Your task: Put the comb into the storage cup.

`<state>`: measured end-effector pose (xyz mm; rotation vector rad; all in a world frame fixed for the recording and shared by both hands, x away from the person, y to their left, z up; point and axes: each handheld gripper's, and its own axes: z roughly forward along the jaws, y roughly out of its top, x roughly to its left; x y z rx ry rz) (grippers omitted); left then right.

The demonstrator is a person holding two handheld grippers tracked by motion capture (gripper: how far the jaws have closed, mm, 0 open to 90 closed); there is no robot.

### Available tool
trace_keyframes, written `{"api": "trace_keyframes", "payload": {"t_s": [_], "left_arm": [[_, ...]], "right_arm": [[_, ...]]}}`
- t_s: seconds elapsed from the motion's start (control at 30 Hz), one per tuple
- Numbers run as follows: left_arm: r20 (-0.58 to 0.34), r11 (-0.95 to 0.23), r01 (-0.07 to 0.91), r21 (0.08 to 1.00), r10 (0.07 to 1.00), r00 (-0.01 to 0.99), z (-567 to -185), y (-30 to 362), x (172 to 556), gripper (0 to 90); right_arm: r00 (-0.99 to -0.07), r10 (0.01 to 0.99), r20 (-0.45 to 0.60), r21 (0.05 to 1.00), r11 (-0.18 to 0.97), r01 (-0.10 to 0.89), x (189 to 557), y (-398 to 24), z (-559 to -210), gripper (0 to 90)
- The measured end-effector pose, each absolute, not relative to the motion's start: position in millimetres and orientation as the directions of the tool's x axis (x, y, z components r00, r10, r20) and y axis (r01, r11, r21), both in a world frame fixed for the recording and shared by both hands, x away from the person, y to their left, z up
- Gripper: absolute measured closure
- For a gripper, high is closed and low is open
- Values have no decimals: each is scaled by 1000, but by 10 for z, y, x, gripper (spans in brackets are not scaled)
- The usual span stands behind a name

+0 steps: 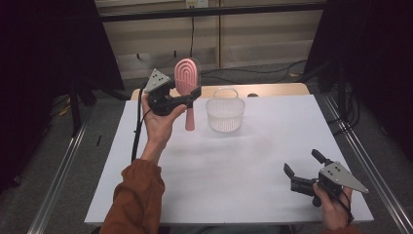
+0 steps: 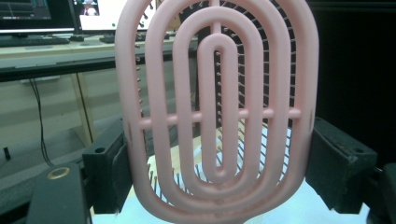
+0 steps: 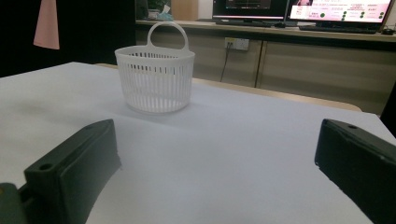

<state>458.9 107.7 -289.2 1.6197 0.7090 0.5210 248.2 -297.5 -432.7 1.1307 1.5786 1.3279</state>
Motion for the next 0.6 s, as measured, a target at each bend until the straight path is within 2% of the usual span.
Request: {"api": "trace_keyframes", "payload": {"t_s": [0.6], "left_arm": [[-63,-37,127,991,716,696,-2824,935,4792,197]], "right_arm": [[-312,950,-13,987,62,147,2486,-2974,-4328,0]]}}
